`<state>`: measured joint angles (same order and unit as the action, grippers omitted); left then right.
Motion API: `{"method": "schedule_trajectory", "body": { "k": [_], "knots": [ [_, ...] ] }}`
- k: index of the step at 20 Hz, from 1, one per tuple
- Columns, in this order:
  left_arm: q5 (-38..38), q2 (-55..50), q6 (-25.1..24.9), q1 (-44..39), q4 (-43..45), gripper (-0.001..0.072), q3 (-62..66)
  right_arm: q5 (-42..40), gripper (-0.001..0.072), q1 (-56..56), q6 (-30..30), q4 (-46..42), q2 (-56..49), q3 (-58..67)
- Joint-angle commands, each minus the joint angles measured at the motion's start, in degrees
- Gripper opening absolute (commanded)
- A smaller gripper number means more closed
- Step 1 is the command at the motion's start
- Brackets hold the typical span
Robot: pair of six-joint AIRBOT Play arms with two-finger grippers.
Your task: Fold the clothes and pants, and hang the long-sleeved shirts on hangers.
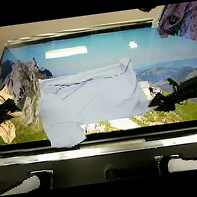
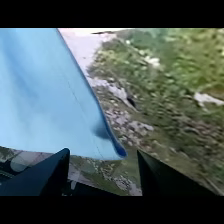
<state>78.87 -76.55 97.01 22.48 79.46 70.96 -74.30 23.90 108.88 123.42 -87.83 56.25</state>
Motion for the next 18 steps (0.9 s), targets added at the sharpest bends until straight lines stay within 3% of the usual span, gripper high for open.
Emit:
{"method": "schedule_trajectory", "body": {
  "k": [1,4,7,10,14,18],
  "knots": [
    [3.26,-0.17,1.09,0.35,0.07,0.0478,-0.24,2.27,0.0492,-1.01,1.07,1.86,-1.29,-0.92],
    [2.27,0.72,-3.08,1.31,-0.22,0.0479,-1.14,1.75,0.0490,-1.01,1.05,3.10,-1.75,-2.14],
    [-2.32,2.91,-7.41,6.10,-9.09,0.0479,-5.79,1.92,0.0484,-1.01,1.01,3.91,-1.77,-5.16],
    [-3.37,3.80,-14.88,11.37,-19.12,0.0479,-12.98,2.36,0.0291,-1.01,1.03,4.37,-1.75,-5.90],
    [-5.29,3.78,-22.21,13.29,-21.68,0.0479,-20.48,6.88,0.0051,-0.98,2.40,4.46,-1.75,-5.88],
    [-9.44,3.72,-27.32,13.16,-26.51,0.0479,-25.99,6.14,0.0035,-1.01,2.56,4.48,-0.94,-5.86]
  ]
}}
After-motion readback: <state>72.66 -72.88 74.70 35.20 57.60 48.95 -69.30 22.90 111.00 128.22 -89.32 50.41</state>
